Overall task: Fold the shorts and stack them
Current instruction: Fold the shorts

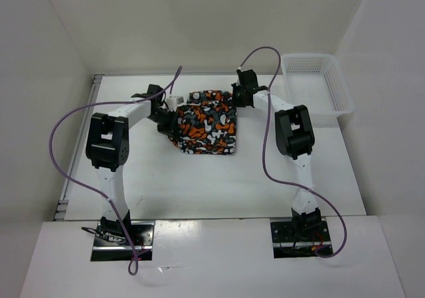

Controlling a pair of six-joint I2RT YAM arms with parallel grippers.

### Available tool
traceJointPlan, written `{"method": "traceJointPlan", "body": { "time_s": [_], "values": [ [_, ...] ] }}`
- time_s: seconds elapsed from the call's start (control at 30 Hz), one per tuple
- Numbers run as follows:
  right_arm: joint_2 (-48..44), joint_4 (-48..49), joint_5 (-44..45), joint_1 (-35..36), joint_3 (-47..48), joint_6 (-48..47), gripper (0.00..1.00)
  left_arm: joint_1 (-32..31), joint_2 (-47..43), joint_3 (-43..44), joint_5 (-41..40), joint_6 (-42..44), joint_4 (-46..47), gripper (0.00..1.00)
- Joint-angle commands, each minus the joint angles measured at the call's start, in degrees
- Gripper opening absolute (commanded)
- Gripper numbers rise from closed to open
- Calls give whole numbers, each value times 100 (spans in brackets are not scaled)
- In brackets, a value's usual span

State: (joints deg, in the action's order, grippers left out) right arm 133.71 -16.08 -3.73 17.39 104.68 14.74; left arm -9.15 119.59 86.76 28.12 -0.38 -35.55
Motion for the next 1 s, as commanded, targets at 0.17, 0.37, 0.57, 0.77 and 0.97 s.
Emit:
{"method": "traceJointPlan", "body": {
  "time_s": [0.17, 0.37, 0.57, 0.77, 0.97],
  "values": [
    [208, 324, 295, 2, 536, -128, 16, -35, -631, -546, -140, 38, -752, 4],
    [-19, 324, -189, 125, 536, -533, 62, -35, -288, -274, 220, 38, -752, 46],
    [-687, 53, -558, 125, 273, -999, 95, 97, -479, 42, 220, 38, -752, 90],
    [-1926, -536, -884, 125, -316, -1693, 100, 352, -1051, 647, 220, 38, -637, 100],
    [-3499, -1458, -524, 55, -1588, -2703, 100, 922, -1710, 711, 528, 38, 56, 100]
  ]
}}
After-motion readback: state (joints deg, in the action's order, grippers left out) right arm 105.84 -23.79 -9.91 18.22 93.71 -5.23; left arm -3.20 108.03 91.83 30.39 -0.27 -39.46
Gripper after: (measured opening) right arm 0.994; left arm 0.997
